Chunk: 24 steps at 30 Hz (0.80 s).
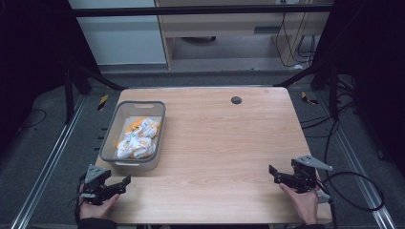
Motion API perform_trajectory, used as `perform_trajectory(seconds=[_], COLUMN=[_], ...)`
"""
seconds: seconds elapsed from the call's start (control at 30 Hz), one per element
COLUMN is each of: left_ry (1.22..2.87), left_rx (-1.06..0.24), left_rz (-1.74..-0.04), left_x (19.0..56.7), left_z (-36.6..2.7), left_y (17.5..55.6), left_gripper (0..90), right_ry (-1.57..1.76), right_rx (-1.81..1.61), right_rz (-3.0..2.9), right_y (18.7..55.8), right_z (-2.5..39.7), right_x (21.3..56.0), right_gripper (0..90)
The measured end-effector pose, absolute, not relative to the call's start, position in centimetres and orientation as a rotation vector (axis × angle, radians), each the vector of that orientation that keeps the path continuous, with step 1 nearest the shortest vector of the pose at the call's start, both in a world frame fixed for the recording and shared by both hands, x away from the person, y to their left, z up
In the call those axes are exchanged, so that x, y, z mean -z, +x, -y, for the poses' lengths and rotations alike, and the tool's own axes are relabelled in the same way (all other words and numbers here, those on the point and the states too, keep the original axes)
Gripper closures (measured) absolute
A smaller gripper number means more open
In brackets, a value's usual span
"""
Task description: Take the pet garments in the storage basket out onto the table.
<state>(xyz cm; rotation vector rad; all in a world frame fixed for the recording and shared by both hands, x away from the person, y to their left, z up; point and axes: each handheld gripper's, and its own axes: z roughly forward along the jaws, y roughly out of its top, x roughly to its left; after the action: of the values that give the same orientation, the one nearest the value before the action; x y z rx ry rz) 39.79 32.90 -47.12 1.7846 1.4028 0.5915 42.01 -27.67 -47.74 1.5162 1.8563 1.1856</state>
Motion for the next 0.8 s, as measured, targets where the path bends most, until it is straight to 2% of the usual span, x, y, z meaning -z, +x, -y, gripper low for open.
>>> perform_trajectory(seconds=[0.33, 0.8], left_ry=[1.718, 1.671], left_rx=[-0.565, -0.591], left_rz=[-1.389, -1.356], left_x=[45.6, 43.3], left_z=[-33.5, -34.3], left_y=[39.2, 38.9], left_gripper=[23.4, 23.8], right_ry=[1.406, 1.413], right_rx=[-1.174, -1.164], right_rz=[-1.857, -1.877], right_y=[41.0, 41.1], right_z=[25.5, 25.5], right_x=[47.2, 47.4], right_gripper=[8.8, 10.2])
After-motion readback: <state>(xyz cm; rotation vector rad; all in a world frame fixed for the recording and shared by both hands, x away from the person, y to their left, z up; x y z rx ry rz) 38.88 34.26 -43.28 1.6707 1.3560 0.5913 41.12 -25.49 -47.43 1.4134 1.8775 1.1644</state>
